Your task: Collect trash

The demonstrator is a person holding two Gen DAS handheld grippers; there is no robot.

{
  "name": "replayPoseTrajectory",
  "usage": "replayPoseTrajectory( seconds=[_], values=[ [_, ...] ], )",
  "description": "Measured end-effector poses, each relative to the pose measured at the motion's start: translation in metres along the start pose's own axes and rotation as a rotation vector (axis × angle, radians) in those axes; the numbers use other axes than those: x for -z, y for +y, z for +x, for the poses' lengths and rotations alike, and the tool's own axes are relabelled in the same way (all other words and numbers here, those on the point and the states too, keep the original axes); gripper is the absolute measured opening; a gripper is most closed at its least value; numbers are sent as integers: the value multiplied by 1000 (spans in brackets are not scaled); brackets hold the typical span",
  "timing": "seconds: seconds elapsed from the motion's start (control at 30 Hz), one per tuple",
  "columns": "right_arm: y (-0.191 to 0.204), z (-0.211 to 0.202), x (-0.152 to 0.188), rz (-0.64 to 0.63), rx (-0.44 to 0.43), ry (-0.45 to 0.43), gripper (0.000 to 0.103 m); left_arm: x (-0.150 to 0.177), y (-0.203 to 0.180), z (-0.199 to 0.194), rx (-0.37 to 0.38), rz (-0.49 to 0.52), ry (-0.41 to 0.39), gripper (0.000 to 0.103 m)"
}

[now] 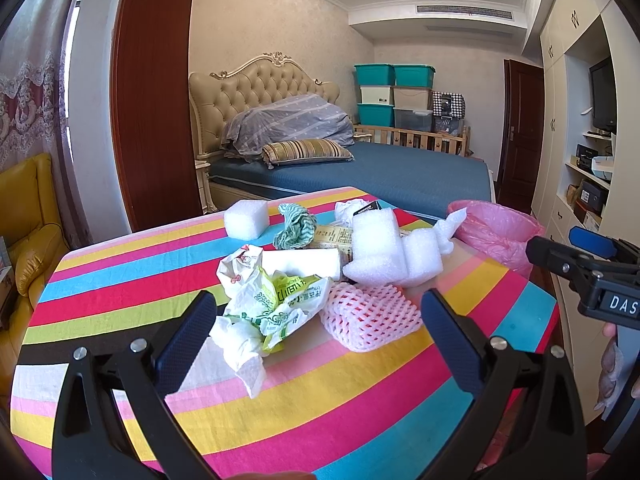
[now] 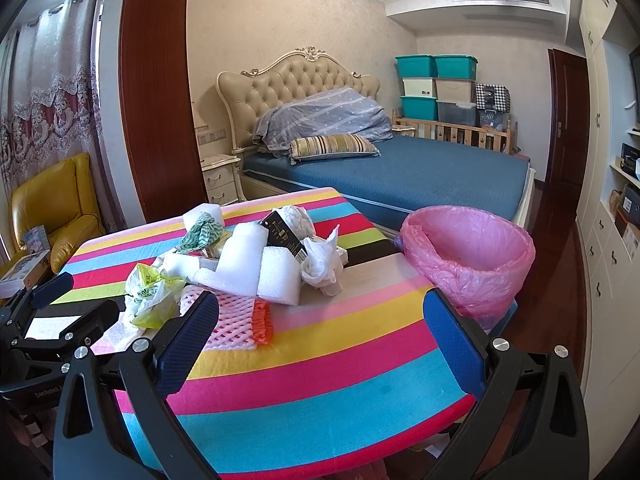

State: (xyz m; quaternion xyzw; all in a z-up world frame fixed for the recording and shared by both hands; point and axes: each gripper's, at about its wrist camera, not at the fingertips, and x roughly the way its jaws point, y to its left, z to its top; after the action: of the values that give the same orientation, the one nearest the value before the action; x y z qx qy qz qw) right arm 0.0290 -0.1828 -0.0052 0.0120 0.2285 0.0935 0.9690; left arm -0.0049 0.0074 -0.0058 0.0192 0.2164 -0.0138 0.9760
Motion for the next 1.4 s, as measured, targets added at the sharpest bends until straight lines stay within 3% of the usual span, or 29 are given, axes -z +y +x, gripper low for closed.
replayPoseTrajectory(
  seconds=[0.5,0.83,1.13,1.33,1.4],
  values=[
    [2,4,6,3,-4,13,96,2,1,-1,-3,-5,1,99],
    [10,16,10,-20,-31,52,96,7,21,-5,-17,-29,19,99],
    [38,56,14,-73,-131,96,96,18,51,-1,-87,-61,53,99],
    [36,86,9,-30,-135,100,95,26,68,14,-102,-87,104,99],
    [35,97,7,-25,-136,104,90,29,73,18,-93,-108,114,99]
  ],
)
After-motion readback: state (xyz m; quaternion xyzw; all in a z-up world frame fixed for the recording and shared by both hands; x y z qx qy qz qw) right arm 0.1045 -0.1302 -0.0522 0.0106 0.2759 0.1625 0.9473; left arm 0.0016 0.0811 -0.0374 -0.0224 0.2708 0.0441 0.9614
